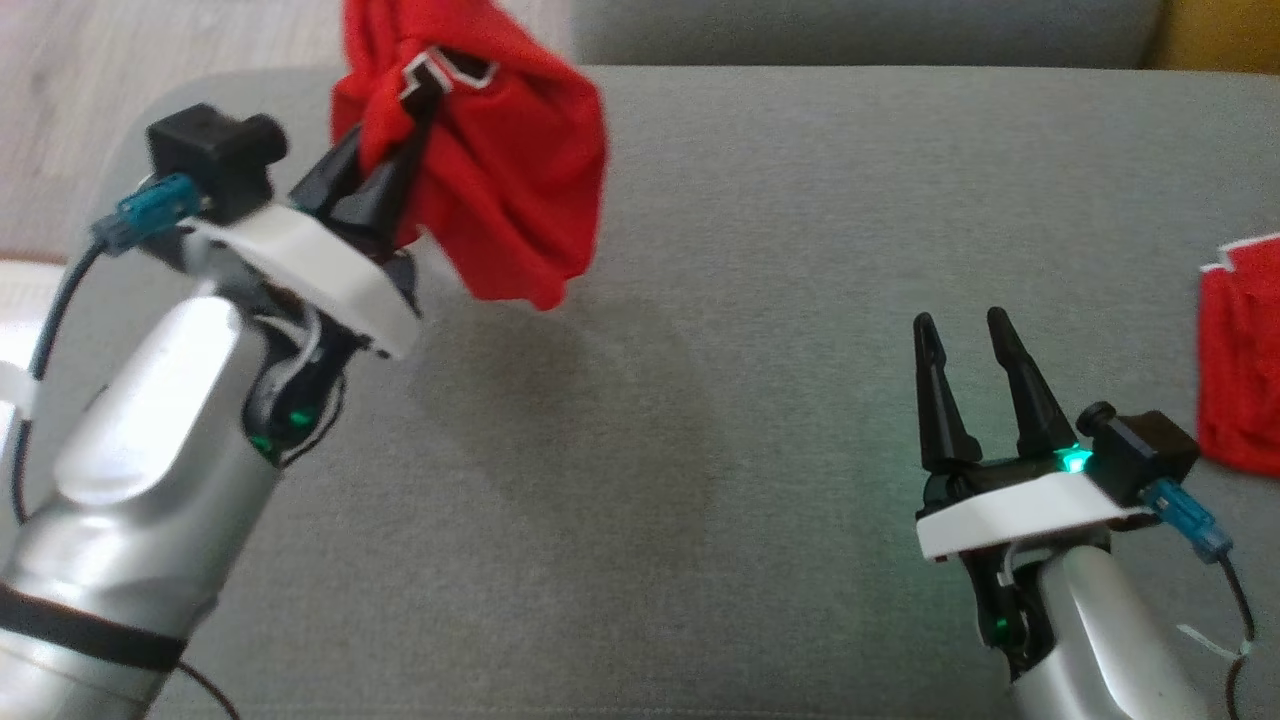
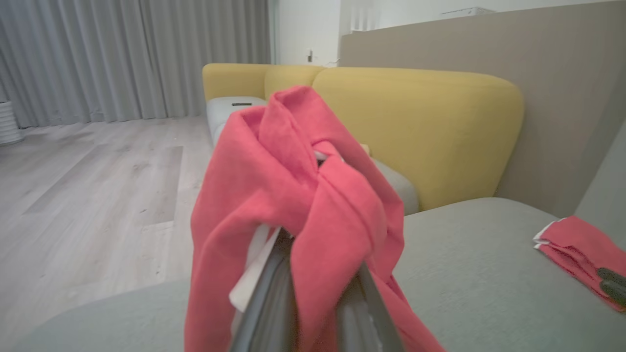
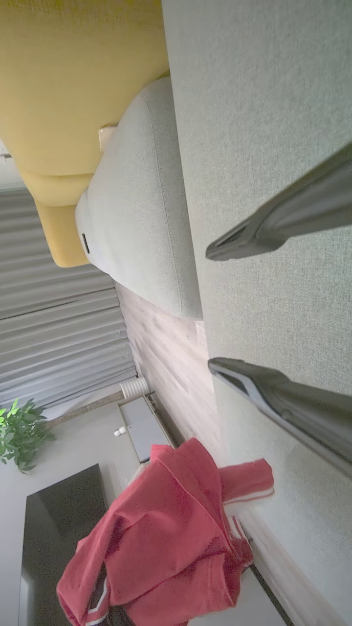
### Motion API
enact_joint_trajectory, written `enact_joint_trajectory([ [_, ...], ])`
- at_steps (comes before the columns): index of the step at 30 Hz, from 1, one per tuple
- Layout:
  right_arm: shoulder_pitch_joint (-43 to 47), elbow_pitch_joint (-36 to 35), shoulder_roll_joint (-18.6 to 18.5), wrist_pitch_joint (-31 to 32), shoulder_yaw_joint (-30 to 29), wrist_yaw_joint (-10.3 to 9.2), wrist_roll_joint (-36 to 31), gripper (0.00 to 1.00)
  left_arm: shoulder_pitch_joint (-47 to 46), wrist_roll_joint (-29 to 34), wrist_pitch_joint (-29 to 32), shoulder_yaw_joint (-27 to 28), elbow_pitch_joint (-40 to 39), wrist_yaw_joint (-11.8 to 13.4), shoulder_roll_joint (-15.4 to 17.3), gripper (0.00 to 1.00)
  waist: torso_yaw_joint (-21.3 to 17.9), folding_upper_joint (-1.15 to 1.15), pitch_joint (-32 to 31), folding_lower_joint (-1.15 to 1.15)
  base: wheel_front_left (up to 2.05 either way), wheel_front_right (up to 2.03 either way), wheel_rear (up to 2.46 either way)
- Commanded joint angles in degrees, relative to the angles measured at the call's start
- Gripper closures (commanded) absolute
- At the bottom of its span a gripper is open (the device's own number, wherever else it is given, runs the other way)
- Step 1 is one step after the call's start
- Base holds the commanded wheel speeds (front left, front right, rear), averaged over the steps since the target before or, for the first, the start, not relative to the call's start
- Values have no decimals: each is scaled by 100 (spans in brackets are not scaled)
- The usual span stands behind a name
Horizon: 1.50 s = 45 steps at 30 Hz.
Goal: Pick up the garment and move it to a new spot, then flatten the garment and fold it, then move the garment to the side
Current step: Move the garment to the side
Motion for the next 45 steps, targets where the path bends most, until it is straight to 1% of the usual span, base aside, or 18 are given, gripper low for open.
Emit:
enact_joint_trajectory([
  [1, -37, -176, -11, -76, 140, -5, 61, 0, -273, -34, 93, 231, -395, 118, 109, 100, -186, 0, -104, 0, 0, 0, 0],
  [5, -75, -257, -11, -78, 161, -5, 118, 0, -277, -59, 332, 150, -832, 317, -40, 100, -423, 0, -81, 0, 0, 0, 0],
  [6, -75, -257, -11, -78, 161, -5, 118, 0, -277, -59, 332, 150, -832, 317, -40, 100, -423, 0, -81, 0, 0, 0, 0],
  [7, -88, -277, -11, -78, 166, -5, 129, 0, -284, -60, 384, 128, -910, 368, -85, 100, -489, 0, -65, 0, 0, 0, 0],
  [12, -192, -392, -11, -79, 187, -5, 204, 0, -363, -49, 584, 13, -1127, 606, -355, 100, -910, 0, 84, 0, 0, 0, 0],
  [17, -334, -523, -11, -79, 233, -5, 289, 0, -458, 100, 743, -191, -1062, 804, -578, 100, -1400, 0, 330, 0, 0, 0, 0],
  [20, -428, -631, -11, -79, 266, -5, 363, 0, -517, 133, 825, -294, -849, 840, -700, 100, -1705, 0, 511, 0, 0, 0, 0],
  [21, -456, -660, -11, -79, 266, -5, 392, 0, -556, 163, 823, -332, -747, 835, -741, 98, -1795, 0, 575, 0, 0, 0, 0],
  [22, -487, -688, -11, -79, 270, -5, 418, 0, -612, 225, 769, -376, -639, 816, -779, 56, -1885, 0, 642, 0, 0, 0, 0],
  [23, -515, -711, -11, -79, 274, -5, 436, 0, -655, 243, 727, -406, -498, 787, -835, 0, -1960, 0, 699, 0, 0, 0, 0],
  [25, -557, -739, -11, -79, 300, -5, 462, 0, -782, 337, 595, -474, -177, 714, -911, 0, -2098, 0, 800, 0, 0, 0, 0],
  [27, -580, -757, -11, -79, 321, -5, 488, 0, -922, 383, 300, -393, 124, 731, -1001, 0, -2179, 0, 870, 0, 0, 0, 0],
  [29, -572, -762, -11, -79, 319, -5, 497, 0, -1019, 351, -72, -218, 358, 777, -1093, 0, -2195, 0, 890, 0, 0, 0, 0],
  [31, -537, -754, -11, -79, 280, -5, 488, 0, -1058, 316, -293, -105, 517, 732, -1138, 0, -2144, 0, 888, 0, 0, 0, 0],
  [34, -471, -697, -11, -80, 216, -5, 411, 0, -1002, 309, -456, 13, 660, 634, -1105, 0, -1961, 0, 815, 0, 0, 0, 0],
  [39, -379, -625, -11, -80, 47, -5, 244, 0, -673, 354, -553, 342, 573, 602, -952, 0, -1519, 0, 575, 0, 0, 0, 0],
  [42, -310, -574, -11, -80, 9, -5, 111, 0, -301, 510, -560, 673, 205, 629, -842, 0, -1227, 0, 388, 0, 0, 0, 0],
  [45, -208, -513, -11, -80, -58, -5, 1, 0, 279, 680, -561, 1065, -238, 641, -762, 0, -953, 0, 164, 0, 0, 0, 0],
])
